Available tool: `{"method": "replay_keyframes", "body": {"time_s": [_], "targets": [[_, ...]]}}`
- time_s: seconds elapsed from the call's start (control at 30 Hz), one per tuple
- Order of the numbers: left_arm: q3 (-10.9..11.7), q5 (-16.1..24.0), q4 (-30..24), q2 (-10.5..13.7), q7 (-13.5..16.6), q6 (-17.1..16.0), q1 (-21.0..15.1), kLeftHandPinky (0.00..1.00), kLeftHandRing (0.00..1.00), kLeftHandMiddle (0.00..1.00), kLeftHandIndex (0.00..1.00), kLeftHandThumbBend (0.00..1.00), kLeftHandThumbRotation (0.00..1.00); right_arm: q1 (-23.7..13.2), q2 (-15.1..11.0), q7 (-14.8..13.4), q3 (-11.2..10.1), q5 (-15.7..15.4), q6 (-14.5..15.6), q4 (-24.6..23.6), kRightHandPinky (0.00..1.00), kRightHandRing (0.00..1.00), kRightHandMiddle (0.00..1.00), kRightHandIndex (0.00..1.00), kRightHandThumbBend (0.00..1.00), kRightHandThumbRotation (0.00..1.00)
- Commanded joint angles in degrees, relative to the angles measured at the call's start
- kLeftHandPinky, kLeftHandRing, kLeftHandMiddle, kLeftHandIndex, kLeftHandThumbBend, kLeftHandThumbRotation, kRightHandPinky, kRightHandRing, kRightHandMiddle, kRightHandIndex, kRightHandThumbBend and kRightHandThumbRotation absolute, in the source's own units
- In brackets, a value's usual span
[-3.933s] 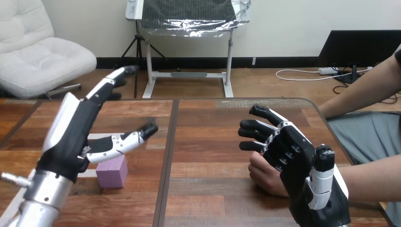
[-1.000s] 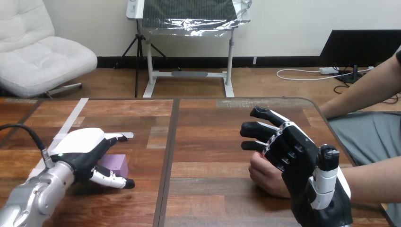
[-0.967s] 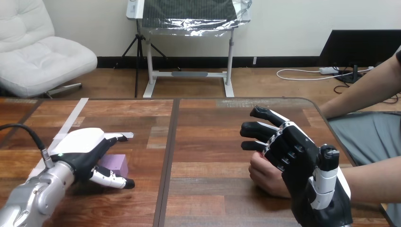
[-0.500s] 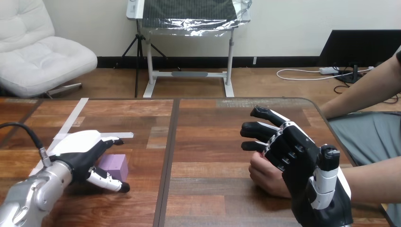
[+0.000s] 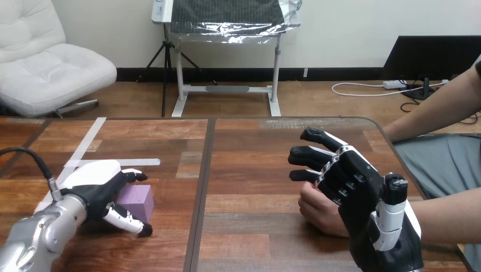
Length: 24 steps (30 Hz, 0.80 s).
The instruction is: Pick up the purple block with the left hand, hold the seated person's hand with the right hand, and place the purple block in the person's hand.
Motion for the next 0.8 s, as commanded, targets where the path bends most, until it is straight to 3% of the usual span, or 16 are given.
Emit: {"method": "replay_keyframes", "body": {"time_s": [0.0,0.6,0.77], "targets": [[-0.9,-0.2,0.1,0.7,0.2,0.6,-5.2,0.87,0.88,0.87,0.85,0.89,0.28,-2.4,1.0,-0.2,-0.7,0.2,-0.9,-1.4,0.69,0.76,0.74,0.79,1.0,1.0],[-2.3,0.4,0.8,0.3,1.1,2.3,-5.9,0.8,0.78,0.79,0.79,0.82,0.18,-2.3,1.0,-0.7,-0.7,-0.1,-0.9,-1.9,0.68,0.75,0.73,0.79,1.0,1.0],[-3.0,1.1,0.9,-0.1,1.2,4.4,-6.3,0.71,0.75,0.77,0.76,0.8,0.16,-2.2,1.0,-0.9,-0.6,-0.1,-0.5,-2.2,0.69,0.76,0.74,0.8,1.0,1.0]]}}
